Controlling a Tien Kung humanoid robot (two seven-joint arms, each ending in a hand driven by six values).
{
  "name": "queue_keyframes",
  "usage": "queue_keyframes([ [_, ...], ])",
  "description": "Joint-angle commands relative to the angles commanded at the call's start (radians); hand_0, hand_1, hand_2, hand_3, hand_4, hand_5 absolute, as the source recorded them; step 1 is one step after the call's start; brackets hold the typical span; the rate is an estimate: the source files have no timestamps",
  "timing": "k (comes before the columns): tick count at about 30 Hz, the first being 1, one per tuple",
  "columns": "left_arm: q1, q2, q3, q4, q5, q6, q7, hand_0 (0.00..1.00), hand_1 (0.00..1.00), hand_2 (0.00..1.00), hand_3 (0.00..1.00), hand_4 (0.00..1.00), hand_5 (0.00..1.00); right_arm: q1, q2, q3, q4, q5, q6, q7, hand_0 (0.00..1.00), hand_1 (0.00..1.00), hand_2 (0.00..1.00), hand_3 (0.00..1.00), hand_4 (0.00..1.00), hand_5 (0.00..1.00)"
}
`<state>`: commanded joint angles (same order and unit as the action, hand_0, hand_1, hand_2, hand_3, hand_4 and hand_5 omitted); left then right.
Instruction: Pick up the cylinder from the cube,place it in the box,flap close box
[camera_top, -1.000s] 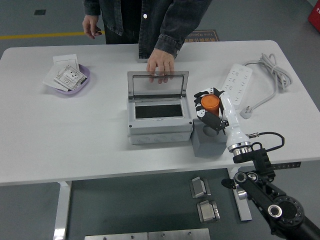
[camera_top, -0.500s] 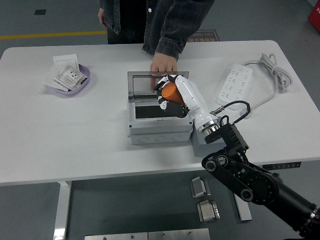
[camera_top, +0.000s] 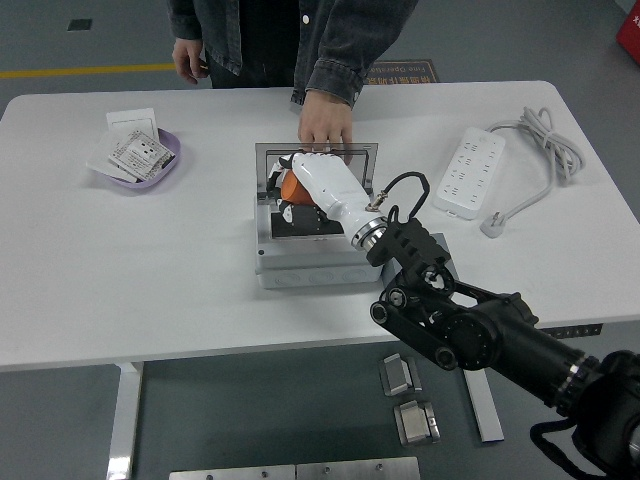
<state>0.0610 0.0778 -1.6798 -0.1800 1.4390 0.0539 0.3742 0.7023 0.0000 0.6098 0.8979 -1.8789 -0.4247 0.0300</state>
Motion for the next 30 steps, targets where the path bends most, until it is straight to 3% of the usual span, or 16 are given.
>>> queue_keyframes([
  [9, -0.006, -0.001, -0.002, 0.0, 0.009, -0.003, -0.001, 0.668, 0.691, 0.657, 0.703, 0.714, 0.325, 0.037, 0.0, -0.066, -0.115, 0.077, -0.005, 0.045, 0.002, 0.114, 0.316, 0.27, 0.002, 0.002],
  [18, -0.012, -0.002, -0.005, 0.0, 0.018, -0.004, -0.001, 0.668, 0.692, 0.657, 0.703, 0.714, 0.325, 0.048, 0.0, -0.095, -0.109, 0.098, -0.006, 0.062, 0.002, 0.152, 0.36, 0.309, 0.024, 0.002],
  [21, -0.014, -0.003, -0.004, 0.0, 0.019, -0.005, -0.001, 0.668, 0.692, 0.657, 0.703, 0.714, 0.325, 0.047, 0.0, -0.089, -0.109, 0.092, 0.012, 0.067, 0.002, 0.152, 0.36, 0.309, 0.024, 0.002],
  [22, -0.014, -0.003, -0.004, 0.0, 0.019, -0.005, -0.001, 0.668, 0.692, 0.657, 0.703, 0.714, 0.325, 0.047, 0.0, -0.085, -0.11, 0.087, 0.022, 0.068, 0.002, 0.161, 0.377, 0.372, 0.097, 0.037],
  [27, -0.016, -0.003, -0.002, 0.0, 0.019, -0.006, -0.003, 0.668, 0.692, 0.657, 0.703, 0.714, 0.325, 0.046, 0.0, -0.07, -0.12, 0.067, 0.06, 0.076, 0.002, 0.161, 0.377, 0.372, 0.097, 0.037],
  [28, -0.016, -0.003, -0.001, 0.0, 0.018, -0.006, -0.003, 0.668, 0.692, 0.658, 0.703, 0.714, 0.325, 0.046, 0.0, -0.069, -0.123, 0.063, 0.065, 0.079, 0.065, 0.211, 0.473, 0.595, 0.415, 0.161],
  [30, -0.016, -0.004, 0.0, 0.0, 0.018, -0.007, -0.004, 0.668, 0.692, 0.658, 0.703, 0.714, 0.325, 0.046, 0.0, -0.068, -0.126, 0.058, 0.071, 0.084, 0.065, 0.211, 0.473, 0.595, 0.415, 0.161],
])
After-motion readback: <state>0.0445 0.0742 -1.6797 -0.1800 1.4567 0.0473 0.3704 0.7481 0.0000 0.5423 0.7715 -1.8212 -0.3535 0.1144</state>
